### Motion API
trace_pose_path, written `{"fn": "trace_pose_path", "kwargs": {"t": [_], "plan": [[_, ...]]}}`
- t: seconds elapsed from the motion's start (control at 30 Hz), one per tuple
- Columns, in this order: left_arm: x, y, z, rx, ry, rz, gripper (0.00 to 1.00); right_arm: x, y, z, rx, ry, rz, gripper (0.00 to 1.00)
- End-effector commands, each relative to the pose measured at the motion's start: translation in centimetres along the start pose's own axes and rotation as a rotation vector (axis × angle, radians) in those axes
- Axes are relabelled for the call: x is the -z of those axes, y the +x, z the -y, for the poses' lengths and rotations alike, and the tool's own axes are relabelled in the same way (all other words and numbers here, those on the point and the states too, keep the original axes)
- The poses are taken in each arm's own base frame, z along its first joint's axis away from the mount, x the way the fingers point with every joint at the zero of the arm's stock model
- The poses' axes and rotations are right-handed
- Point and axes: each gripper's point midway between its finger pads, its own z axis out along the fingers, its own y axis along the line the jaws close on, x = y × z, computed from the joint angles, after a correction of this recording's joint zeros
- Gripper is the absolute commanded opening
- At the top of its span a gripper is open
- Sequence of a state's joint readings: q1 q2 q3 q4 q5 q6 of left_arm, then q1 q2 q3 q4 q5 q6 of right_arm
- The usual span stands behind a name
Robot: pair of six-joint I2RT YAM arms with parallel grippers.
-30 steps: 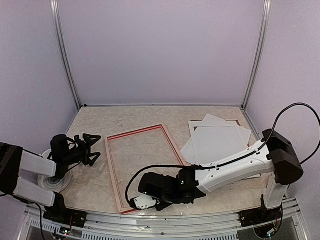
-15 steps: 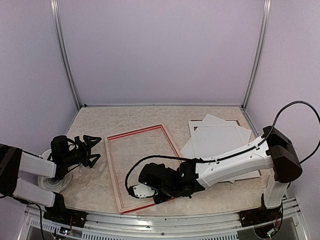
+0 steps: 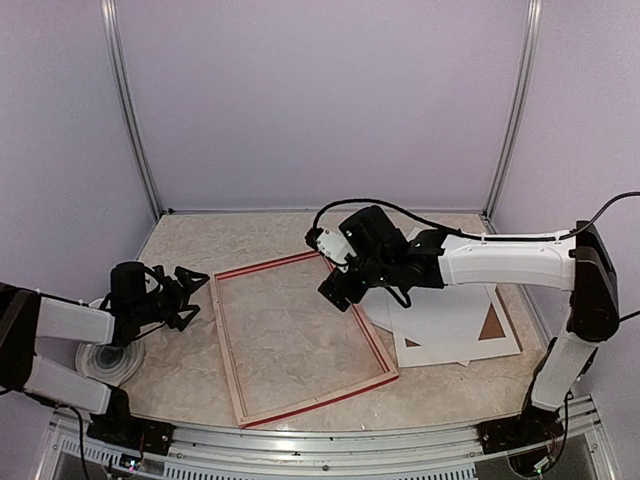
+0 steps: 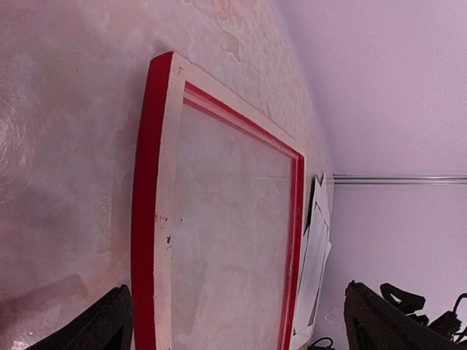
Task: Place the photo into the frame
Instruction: Place the glass panel at the frame body.
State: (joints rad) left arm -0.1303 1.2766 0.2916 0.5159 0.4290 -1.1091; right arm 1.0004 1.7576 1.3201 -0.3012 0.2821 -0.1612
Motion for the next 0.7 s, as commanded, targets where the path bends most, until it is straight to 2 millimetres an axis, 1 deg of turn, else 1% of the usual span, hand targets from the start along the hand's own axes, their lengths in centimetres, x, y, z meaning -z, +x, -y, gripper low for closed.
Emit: {"fn": "trace_pose_path", "kwargs": {"t": [0.0,0.07,0.1,0.2,0.3,0.43,0.53,0.67], "plan": [[-1.3,-0.4,-0.3,-0.057,-0.052,0.004,0.99,1.8,-1.9,3.4,-0.394,-0.102,0.108,0.99],[-2.1,-0.2,-0.3,-0.068,-0.062,-0.011,0.99,1.5,-1.1,4.6,-0.499,-0.135,0.102,0.99],[-2.5,-0.1,-0.6,-0.068,-0.077,-0.017,0.99,1.3,-0.8,5.1,-0.542,-0.149,0.097,0.99],[-3.7,0.2,-0.8,-0.090,-0.106,-0.030,0.99,0.6,0.4,5.7,-0.643,-0.208,0.072,0.99],[-4.5,0.6,-0.7,-0.103,-0.121,-0.040,0.99,-0.2,1.3,5.4,-0.691,-0.241,0.049,0.99],[-5.2,0.7,-0.7,-0.112,-0.134,-0.042,0.99,-2.0,3.2,4.1,-0.725,-0.290,-0.011,0.99],[-5.6,0.6,-0.2,-0.121,-0.135,-0.034,0.99,-3.1,4.4,3.1,-0.748,-0.315,-0.041,0.99],[-6.0,0.5,0.0,-0.131,-0.145,-0.032,0.99,-4.1,6.3,3.0,-0.777,-0.291,-0.080,0.99]]}}
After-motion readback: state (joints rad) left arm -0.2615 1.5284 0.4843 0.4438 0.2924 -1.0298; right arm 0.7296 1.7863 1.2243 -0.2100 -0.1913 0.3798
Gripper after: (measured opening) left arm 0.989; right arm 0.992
